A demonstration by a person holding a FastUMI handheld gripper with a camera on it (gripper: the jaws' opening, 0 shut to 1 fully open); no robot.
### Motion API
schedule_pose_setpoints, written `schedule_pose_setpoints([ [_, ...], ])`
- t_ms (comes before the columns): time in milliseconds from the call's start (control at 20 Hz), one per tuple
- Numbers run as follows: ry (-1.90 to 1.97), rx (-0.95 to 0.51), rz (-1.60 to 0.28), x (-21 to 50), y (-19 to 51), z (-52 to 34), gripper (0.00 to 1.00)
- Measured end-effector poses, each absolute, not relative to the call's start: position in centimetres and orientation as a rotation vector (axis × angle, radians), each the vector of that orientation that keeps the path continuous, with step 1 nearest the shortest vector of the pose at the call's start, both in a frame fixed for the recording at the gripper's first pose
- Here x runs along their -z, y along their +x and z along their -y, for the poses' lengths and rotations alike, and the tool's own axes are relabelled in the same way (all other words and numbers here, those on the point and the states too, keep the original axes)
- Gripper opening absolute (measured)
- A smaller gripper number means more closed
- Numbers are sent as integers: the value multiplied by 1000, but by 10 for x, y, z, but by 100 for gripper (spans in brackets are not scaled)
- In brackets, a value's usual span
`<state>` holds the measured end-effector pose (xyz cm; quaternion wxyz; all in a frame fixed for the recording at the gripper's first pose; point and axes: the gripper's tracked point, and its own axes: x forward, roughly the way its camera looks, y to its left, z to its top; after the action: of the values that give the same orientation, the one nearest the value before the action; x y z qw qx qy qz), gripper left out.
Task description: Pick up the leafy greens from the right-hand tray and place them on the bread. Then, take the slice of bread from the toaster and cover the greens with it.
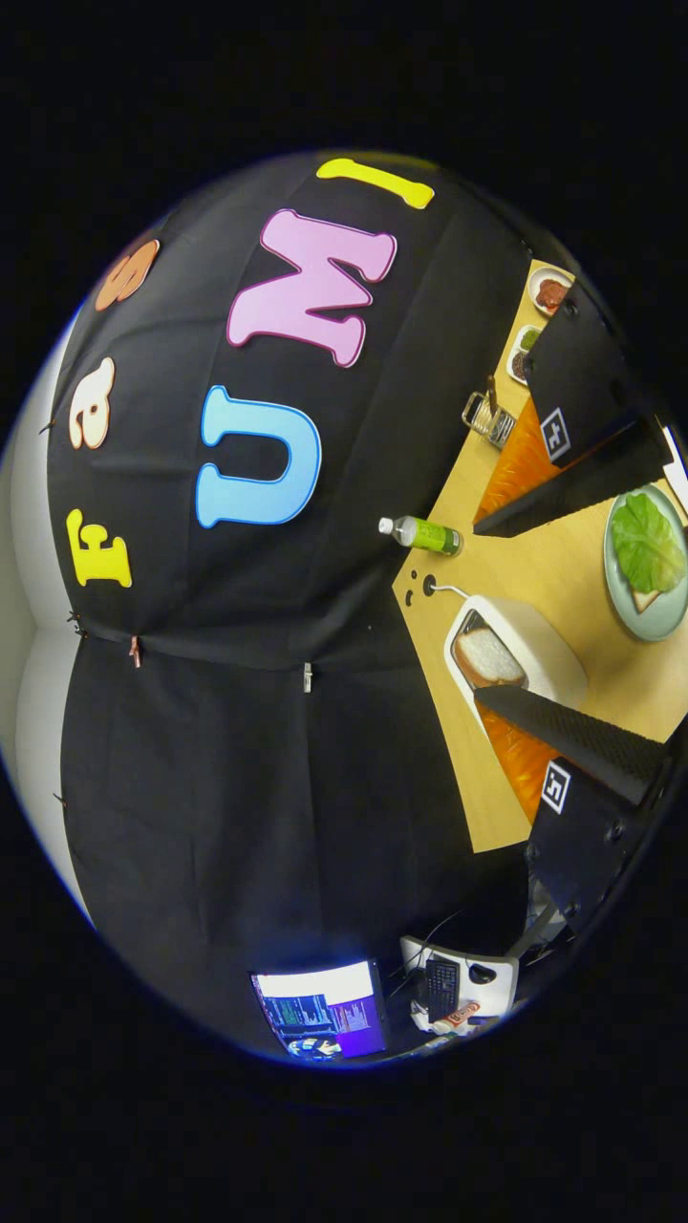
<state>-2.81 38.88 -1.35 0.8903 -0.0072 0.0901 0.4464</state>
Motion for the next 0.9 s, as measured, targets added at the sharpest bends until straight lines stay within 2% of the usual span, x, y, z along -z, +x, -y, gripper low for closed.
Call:
schedule_pose_setpoints([
  [650, 41, -902, -431, 90, 4, -505, 97],
  [900, 119, -854, -538, 117, 18, -542, 91],
])
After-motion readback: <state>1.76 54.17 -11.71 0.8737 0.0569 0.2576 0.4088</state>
